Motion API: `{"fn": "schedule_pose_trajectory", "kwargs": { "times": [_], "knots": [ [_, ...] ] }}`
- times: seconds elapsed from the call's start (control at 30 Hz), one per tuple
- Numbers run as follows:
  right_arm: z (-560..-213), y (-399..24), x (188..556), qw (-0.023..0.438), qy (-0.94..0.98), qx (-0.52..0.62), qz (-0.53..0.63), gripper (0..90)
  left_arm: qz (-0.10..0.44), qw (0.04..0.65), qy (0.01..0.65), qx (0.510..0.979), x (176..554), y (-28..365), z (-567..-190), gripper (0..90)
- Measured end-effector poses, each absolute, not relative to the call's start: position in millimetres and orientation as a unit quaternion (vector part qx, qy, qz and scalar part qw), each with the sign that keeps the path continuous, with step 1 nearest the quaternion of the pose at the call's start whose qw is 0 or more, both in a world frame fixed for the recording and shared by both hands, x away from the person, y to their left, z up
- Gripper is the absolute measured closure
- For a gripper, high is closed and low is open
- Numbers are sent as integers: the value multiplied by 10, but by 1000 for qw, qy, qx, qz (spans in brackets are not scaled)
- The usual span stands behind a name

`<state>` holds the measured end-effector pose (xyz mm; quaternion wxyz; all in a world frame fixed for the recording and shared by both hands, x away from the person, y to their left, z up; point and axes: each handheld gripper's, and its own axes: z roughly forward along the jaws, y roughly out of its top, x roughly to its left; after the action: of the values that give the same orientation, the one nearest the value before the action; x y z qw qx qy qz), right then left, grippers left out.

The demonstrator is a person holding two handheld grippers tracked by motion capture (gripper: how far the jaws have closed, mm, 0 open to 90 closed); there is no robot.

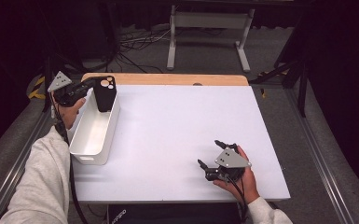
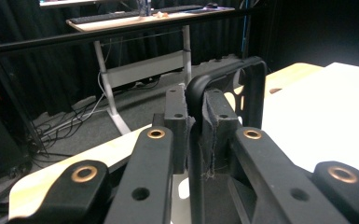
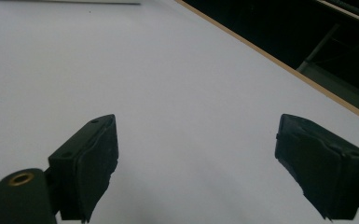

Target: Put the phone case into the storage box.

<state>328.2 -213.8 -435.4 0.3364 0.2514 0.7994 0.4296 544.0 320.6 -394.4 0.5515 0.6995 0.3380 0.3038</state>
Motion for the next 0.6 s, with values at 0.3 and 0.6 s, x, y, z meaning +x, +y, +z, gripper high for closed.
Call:
{"fn": "schedule_pose_trajectory", "kwargs": {
  "times": [0.3, 0.6],
  "knots": [
    [-4360, -2168, 3299, 336, 797, 253, 432, 142, 299, 543, 343, 706, 5456, 3199, -3992, 802],
    [-4362, -2159, 3294, 336, 799, 251, 431, 143, 292, 532, 350, 713, 5475, 3195, -4027, 775]
  ]
}}
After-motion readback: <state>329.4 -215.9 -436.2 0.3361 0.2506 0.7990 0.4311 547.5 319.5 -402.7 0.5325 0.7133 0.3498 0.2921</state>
